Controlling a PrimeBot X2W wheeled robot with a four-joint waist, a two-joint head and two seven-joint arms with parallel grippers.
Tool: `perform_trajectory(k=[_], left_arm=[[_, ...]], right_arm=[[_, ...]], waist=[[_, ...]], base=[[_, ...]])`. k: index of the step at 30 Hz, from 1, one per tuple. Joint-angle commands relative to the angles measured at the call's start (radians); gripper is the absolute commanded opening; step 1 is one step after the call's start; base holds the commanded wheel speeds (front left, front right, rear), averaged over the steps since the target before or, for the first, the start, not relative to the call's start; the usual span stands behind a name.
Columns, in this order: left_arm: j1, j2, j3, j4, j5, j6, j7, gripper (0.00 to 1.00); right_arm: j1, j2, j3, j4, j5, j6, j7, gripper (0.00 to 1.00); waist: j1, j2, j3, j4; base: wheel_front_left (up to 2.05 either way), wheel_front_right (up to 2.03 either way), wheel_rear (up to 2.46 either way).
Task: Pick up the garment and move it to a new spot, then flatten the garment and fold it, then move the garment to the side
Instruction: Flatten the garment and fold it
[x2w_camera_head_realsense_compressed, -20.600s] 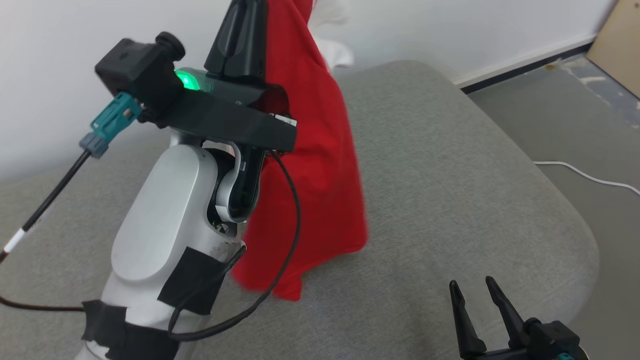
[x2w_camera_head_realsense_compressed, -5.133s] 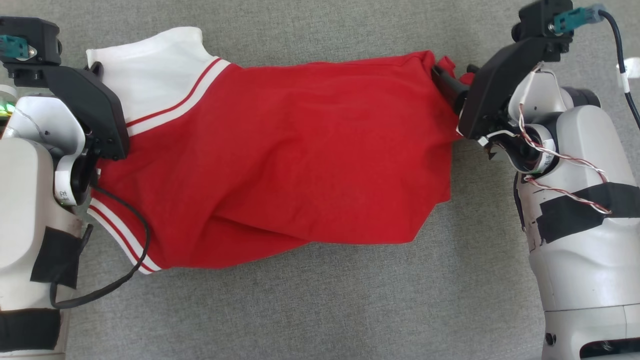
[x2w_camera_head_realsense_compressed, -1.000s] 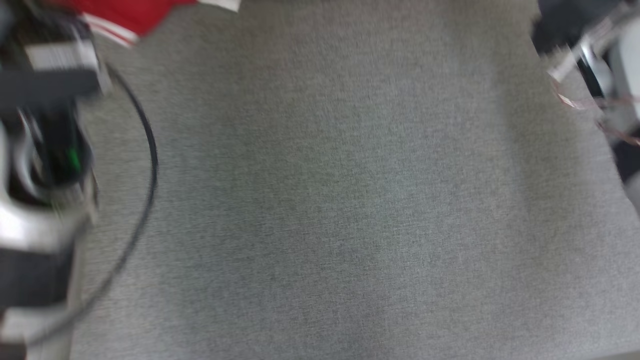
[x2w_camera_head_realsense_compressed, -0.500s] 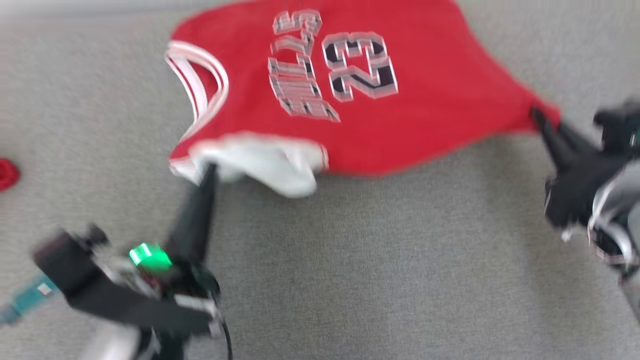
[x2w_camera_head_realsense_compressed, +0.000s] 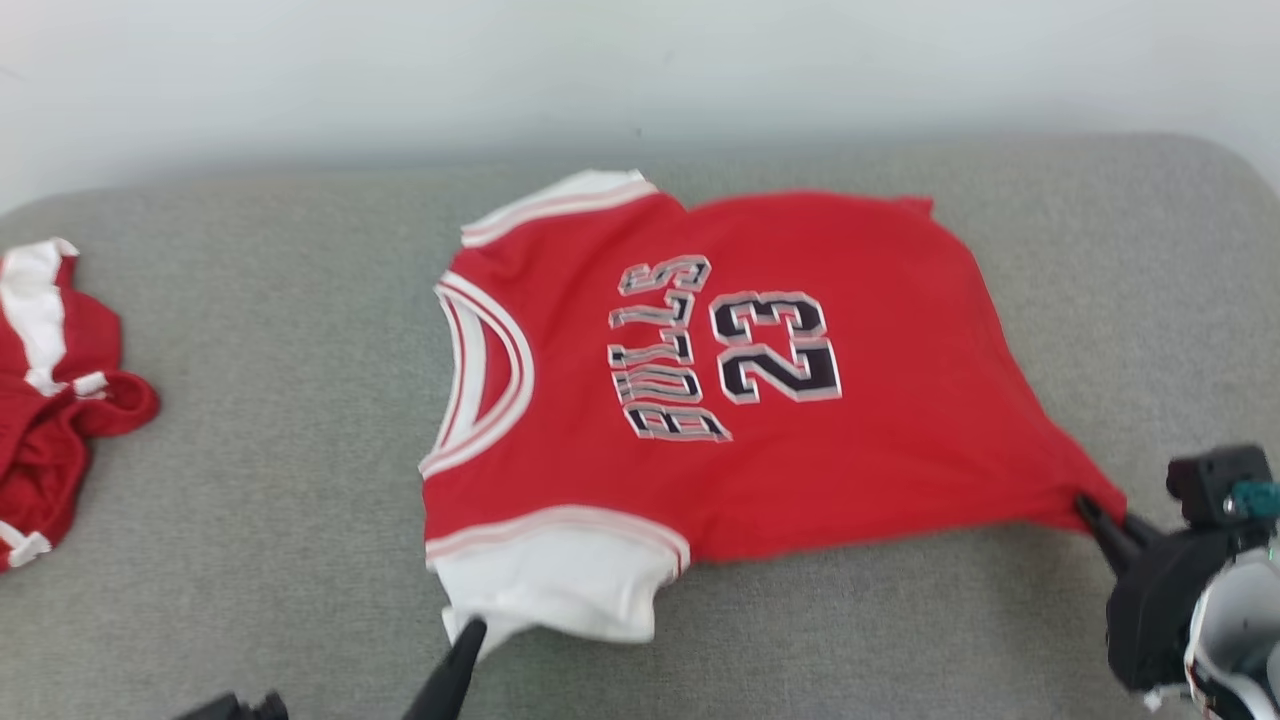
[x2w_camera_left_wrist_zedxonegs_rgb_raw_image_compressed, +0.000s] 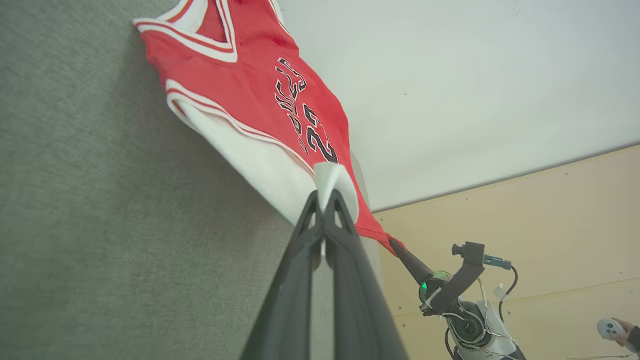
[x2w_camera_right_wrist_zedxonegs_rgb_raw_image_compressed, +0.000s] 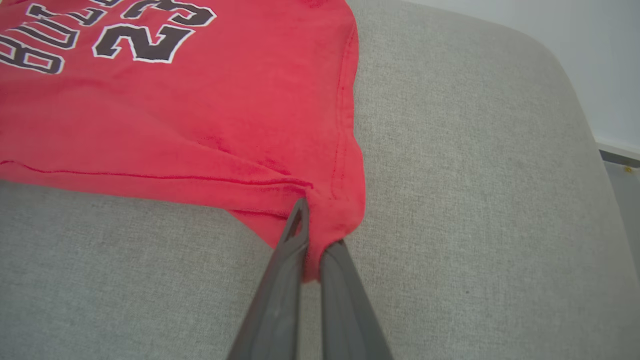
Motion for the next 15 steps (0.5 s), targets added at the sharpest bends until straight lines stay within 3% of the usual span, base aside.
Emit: perform_trajectory(k=[1, 10, 15], left_arm=[[0.033, 0.005, -0.008, 0.008, -0.019, 0.000, 0.001, 0.00], [0.123, 0.040, -0.053, 0.035, -0.069, 0.001, 0.051, 0.00], [0.160, 0.086, -0.082, 0.048, -0.091, 0.033, 0.112, 0.00]], right_arm=[[0.046, 0.019, -0.024, -0.026, -0.002, -0.002, 0.028, 0.00], [0.224, 0.070, -0.108, -0.186, 0.009, -0.002, 0.202, 0.00], [0.291, 0.083, -0.151, -0.227, -0.010, -0.002, 0.264, 0.00]], waist=[[0.0003, 0.0002, -0.055, 0.028], [0.0003, 0.0002, -0.097, 0.031], [0.0003, 0.0002, -0.106, 0.024]], base=[[0.00, 0.00, 0.00], [0.00, 0.00, 0.00], [0.00, 0.00, 0.00]])
